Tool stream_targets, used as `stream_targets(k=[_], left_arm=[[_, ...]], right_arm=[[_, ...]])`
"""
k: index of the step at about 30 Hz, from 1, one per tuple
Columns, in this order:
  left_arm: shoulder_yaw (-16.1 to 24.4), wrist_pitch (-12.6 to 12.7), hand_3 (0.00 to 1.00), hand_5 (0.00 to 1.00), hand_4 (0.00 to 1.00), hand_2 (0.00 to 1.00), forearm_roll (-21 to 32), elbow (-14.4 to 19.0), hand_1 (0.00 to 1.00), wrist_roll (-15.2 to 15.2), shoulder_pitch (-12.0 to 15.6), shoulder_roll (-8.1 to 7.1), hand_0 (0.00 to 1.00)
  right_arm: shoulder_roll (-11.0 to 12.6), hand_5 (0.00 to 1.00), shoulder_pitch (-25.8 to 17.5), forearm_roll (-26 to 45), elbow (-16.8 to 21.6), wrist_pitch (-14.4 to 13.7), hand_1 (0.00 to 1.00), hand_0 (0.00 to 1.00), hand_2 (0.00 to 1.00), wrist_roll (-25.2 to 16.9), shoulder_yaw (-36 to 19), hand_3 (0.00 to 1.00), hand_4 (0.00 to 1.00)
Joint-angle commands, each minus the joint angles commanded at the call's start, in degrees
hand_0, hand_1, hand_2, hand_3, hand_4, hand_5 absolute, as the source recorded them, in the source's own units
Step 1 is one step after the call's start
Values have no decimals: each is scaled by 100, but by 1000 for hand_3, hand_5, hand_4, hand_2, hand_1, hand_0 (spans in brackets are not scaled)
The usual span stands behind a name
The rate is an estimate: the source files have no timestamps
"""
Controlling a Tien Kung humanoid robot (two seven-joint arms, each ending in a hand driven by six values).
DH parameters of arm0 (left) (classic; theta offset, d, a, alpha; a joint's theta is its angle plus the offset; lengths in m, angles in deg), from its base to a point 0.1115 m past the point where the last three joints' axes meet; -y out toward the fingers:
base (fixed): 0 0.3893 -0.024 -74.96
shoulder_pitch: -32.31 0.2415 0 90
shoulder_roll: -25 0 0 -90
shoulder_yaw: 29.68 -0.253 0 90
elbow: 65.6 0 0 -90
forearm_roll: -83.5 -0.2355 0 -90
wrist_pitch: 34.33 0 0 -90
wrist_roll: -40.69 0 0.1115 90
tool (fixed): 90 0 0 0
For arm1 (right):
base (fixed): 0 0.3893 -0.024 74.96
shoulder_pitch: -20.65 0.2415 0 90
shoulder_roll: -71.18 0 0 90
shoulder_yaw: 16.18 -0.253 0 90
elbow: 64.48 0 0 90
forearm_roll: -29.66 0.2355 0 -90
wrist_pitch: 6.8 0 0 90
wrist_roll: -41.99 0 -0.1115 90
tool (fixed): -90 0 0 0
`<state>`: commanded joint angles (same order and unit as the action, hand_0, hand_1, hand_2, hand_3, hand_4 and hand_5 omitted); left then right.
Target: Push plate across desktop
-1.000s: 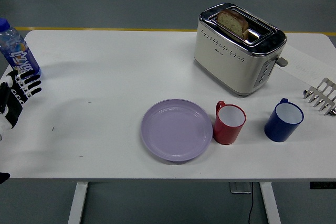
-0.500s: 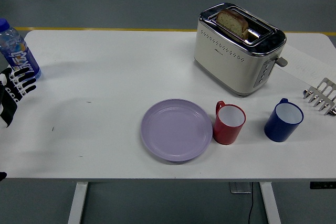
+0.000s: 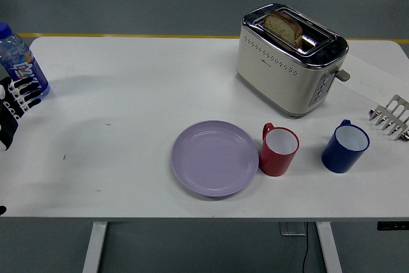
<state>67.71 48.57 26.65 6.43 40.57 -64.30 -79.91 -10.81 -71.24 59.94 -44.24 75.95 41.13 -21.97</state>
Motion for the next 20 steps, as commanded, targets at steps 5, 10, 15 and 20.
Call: stream_targets(k=[5, 10, 15, 20], left_arm=[[-2, -2, 716, 998, 547, 761, -7, -5, 780, 5, 6, 6, 772], [40, -4, 715, 998, 545, 758, -20, 2, 779, 10, 25, 3, 771], [72, 4, 715, 998, 546, 757, -25, 14, 779, 12, 53, -31, 770], [83, 13, 715, 998, 546, 757, -44, 16, 779, 36, 75, -30, 770]], right_arm=[[2, 519, 0, 13, -6, 1, 631, 635, 773, -5, 17, 772, 512], [2, 518, 1, 83, -24, 3, 631, 634, 773, -3, 109, 772, 512], [5, 520, 8, 147, -49, 5, 631, 633, 773, -4, 185, 771, 510], [7, 520, 24, 200, -69, 2, 631, 633, 773, -5, 264, 771, 510]])
